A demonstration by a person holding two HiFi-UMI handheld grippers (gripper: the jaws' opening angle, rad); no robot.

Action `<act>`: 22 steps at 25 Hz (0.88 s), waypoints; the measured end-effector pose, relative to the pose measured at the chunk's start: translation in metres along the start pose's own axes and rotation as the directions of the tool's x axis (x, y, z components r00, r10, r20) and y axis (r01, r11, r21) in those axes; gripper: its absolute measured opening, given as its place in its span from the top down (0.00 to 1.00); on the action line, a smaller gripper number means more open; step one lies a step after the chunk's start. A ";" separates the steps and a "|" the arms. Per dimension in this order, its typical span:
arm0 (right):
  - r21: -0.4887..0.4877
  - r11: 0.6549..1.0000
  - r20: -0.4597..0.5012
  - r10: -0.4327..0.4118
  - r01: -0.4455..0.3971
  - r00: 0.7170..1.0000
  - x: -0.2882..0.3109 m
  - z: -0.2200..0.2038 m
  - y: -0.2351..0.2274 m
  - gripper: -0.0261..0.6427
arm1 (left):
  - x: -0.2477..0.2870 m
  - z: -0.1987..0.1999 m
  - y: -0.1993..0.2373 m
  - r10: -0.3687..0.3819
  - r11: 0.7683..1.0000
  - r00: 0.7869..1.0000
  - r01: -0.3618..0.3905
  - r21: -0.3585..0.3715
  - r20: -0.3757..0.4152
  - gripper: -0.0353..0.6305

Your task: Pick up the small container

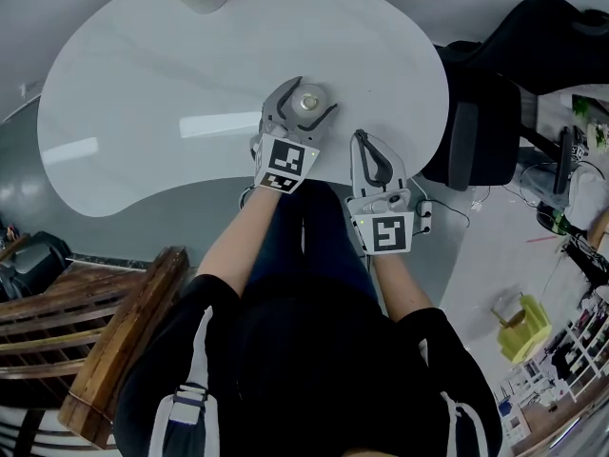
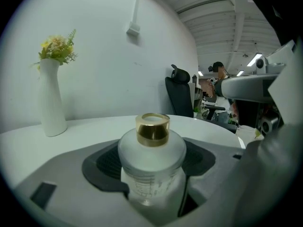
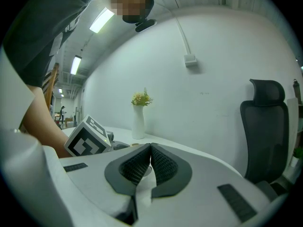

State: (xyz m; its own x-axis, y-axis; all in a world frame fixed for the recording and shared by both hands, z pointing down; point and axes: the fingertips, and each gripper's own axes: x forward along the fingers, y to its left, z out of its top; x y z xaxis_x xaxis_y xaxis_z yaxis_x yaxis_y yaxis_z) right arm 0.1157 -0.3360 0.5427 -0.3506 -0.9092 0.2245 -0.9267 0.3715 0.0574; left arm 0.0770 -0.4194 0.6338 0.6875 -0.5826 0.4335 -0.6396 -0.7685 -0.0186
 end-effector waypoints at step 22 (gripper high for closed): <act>0.012 0.998 0.172 -0.070 0.069 0.983 0.001 0.090 -0.025 0.93 | -0.062 0.116 0.014 0.080 0.997 0.987 -0.076 -0.032 0.142 0.44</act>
State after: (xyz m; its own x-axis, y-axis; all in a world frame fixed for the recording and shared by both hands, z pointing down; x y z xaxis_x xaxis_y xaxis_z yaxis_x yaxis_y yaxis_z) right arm 0.1266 -0.3634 0.4536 -0.3027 -0.9518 0.0488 -0.9503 0.3053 0.0611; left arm 0.0651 -0.4248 0.5023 0.6758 -0.6739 0.2985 -0.7008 -0.7130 -0.0232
